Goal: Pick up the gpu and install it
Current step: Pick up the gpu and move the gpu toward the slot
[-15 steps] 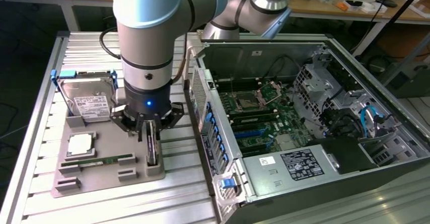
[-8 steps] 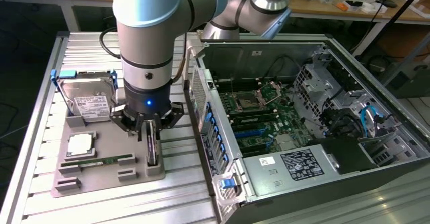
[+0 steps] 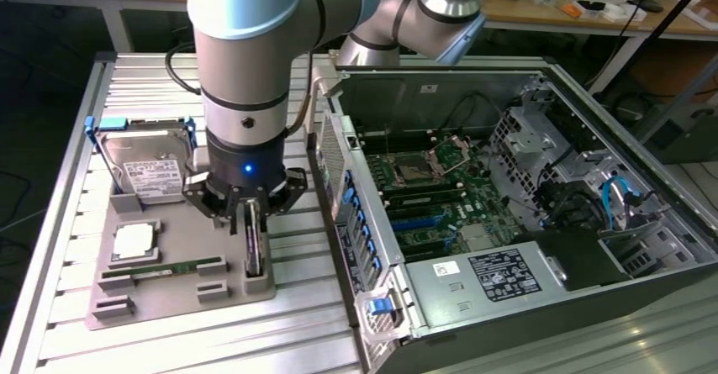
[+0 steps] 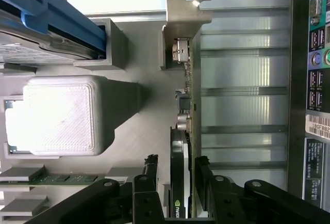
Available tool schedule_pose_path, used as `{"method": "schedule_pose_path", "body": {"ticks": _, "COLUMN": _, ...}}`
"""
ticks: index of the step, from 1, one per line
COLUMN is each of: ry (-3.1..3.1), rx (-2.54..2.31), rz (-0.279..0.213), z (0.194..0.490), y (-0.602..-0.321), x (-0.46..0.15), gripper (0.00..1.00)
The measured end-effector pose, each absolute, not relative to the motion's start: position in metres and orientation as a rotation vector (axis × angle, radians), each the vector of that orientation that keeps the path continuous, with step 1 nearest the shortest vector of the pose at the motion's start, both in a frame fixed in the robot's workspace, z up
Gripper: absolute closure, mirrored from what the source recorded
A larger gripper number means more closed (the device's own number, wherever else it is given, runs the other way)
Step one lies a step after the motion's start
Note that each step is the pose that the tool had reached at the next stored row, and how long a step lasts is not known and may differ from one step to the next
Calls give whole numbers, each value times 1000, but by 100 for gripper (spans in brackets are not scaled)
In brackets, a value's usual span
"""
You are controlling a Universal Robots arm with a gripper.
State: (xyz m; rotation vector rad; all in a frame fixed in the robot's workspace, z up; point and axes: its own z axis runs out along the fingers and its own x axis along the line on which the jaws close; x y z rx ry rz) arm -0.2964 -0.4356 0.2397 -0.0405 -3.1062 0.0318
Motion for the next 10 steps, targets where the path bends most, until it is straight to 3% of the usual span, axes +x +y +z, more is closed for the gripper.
{"method": "schedule_pose_path", "body": {"ticks": 10, "ry": -3106, "rx": -41, "rz": 32, "z": 240, "y": -437, "x": -292, "gripper": 58}}
